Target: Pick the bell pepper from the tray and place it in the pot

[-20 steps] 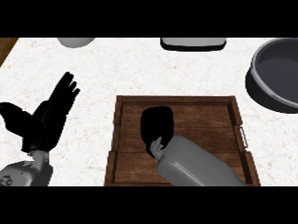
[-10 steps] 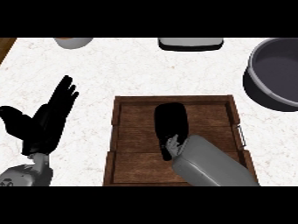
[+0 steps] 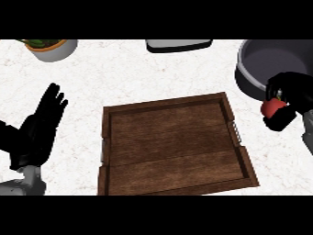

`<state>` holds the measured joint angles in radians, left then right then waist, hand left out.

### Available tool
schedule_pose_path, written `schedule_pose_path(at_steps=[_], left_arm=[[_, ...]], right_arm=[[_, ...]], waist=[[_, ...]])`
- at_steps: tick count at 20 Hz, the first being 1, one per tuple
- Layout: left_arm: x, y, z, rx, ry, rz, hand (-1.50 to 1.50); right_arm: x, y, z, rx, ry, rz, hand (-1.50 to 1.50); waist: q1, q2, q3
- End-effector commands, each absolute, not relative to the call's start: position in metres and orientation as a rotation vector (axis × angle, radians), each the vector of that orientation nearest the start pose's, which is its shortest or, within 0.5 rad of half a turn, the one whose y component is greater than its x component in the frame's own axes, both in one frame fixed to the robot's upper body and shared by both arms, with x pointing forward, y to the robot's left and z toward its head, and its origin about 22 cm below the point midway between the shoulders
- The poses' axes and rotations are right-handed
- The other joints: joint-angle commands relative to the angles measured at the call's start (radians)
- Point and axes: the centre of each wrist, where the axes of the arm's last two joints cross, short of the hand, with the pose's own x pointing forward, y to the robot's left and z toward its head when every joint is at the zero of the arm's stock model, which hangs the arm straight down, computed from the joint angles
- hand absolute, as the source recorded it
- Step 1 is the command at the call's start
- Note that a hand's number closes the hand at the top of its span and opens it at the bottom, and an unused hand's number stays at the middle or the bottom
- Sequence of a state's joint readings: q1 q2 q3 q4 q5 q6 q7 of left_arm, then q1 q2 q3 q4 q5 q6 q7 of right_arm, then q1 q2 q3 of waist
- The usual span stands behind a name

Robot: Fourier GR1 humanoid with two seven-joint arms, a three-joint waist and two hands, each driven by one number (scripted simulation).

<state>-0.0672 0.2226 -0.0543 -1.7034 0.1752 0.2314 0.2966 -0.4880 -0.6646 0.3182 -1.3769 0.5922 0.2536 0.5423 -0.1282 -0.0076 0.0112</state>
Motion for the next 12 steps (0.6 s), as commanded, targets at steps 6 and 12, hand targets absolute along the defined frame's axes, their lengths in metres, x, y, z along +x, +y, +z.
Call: schedule_pose_path(at_steps=[6, 12], left_arm=[[0.247, 0.254, 0.058, 0.066, -1.464, 0.086, 0.00], [0.252, 0.250, 0.060, 0.061, -1.484, 0.050, 0.00]], right_arm=[[0.293, -0.466, 0.210, -1.112, -1.313, 0.899, 1.50], [0.252, -0.535, 0.263, -1.125, -1.637, 0.837, 1.50]], waist=[[0.033, 0.004, -0.002], [0.080, 0.006, -0.006]])
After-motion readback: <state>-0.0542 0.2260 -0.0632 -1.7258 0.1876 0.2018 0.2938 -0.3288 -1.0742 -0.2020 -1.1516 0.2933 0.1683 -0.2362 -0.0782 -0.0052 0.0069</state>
